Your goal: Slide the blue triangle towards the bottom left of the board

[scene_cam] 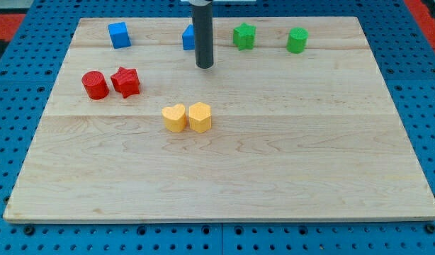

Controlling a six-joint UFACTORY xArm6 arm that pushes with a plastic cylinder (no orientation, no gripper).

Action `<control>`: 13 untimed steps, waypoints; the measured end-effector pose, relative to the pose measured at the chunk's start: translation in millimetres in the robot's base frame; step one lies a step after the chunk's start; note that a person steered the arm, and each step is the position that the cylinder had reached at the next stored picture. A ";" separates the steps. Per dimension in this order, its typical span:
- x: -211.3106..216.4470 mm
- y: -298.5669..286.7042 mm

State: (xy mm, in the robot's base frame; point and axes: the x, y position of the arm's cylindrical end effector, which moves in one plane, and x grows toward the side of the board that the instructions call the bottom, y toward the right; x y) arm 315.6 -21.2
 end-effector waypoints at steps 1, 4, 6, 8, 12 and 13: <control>-19.0 -4.3; -30.5 -18.1; -65.1 4.1; -84.9 -57.9; -116.8 -72.1; -88.1 -108.2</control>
State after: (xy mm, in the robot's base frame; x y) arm 227.5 -129.4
